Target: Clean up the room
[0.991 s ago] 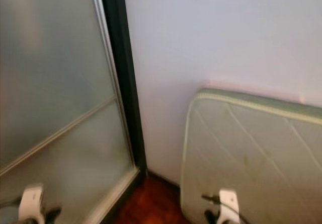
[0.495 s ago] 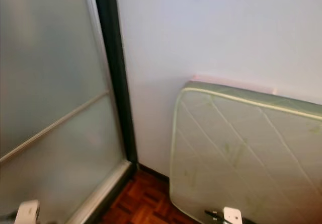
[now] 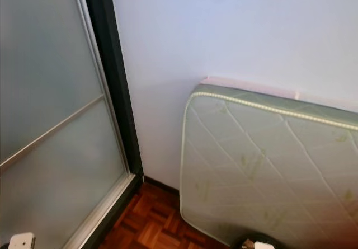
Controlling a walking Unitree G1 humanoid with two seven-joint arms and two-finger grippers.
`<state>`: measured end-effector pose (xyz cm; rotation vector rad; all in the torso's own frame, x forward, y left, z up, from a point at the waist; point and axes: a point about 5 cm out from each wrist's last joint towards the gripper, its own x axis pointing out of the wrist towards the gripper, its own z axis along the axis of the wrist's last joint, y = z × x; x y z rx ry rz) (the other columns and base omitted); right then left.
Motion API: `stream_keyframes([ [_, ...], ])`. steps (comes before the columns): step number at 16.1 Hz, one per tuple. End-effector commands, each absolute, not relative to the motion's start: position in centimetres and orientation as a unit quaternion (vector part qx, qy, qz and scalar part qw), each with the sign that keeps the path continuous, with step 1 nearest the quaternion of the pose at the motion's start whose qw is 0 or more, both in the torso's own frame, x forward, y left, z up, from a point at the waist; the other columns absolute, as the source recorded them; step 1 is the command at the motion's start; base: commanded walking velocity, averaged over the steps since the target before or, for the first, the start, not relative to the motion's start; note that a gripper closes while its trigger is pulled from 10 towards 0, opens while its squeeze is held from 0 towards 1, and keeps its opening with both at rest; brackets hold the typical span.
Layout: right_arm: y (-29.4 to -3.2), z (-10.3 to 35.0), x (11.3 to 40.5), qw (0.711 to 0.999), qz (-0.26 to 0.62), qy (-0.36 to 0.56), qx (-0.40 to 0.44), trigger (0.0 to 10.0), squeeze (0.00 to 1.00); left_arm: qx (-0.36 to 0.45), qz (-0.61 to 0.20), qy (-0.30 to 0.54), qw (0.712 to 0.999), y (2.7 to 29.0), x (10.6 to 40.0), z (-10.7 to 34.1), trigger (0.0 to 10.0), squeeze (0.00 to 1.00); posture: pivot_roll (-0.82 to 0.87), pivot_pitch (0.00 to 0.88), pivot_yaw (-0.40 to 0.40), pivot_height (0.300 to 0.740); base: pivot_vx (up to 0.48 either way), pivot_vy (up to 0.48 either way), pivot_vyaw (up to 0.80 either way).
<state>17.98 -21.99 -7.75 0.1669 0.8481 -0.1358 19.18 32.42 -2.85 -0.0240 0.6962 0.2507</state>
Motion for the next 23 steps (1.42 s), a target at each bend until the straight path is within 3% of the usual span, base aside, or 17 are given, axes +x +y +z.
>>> stream_keyframes([
  [1, -21.8, -7.9, 17.6, 0.909, -0.067, 0.403, 0.086, 10.0, 0.00, -0.015, 0.122, 0.341, 0.932, 32.7, 18.4, -3.1, 10.0, 0.00, 0.05, 0.103, -0.029, 0.740, 0.000, 0.000, 0.00],
  [5, -21.2, -7.8, 17.5, 0.922, -0.045, 0.372, 0.096, 10.0, 0.00, -0.030, 0.115, 0.313, 0.942, 33.0, 18.0, -2.8, 10.0, 0.00, 0.06, 0.110, -0.015, 0.740, 0.000, 0.000, 0.00],
  [10, -20.8, -7.8, 17.1, 0.927, -0.041, 0.359, 0.098, 10.0, 0.00, 0.123, -0.003, 0.318, 0.940, 32.8, 18.5, -1.9, 10.0, 0.00, 0.06, 0.110, -0.001, 0.740, 0.000, 0.000, 0.00],
  [15, -20.4, -8.0, 16.8, 0.928, -0.033, 0.357, 0.099, 10.0, 0.00, -0.005, 0.029, 0.326, 0.945, 32.9, 17.4, -2.7, 10.0, 0.00, 0.07, 0.108, 0.008, 0.740, 0.000, 0.000, 0.00],
  [18, -20.2, -8.0, 16.6, 0.929, -0.030, 0.356, 0.099, 10.0, 0.00, 0.039, 0.035, 0.351, 0.935, 33.4, 17.0, -2.8, 10.0, 0.00, 0.06, 0.107, 0.009, 0.740, 0.000, 0.000, 0.00],
  [23, -20.4, -8.1, 16.2, 0.929, -0.033, 0.357, 0.093, 10.0, 0.00, -0.046, 0.137, 0.271, 0.952, 34.1, 16.6, -2.4, 10.0, 0.00, 0.06, 0.109, 0.000, 0.740, 0.000, 0.000, 0.00],
])
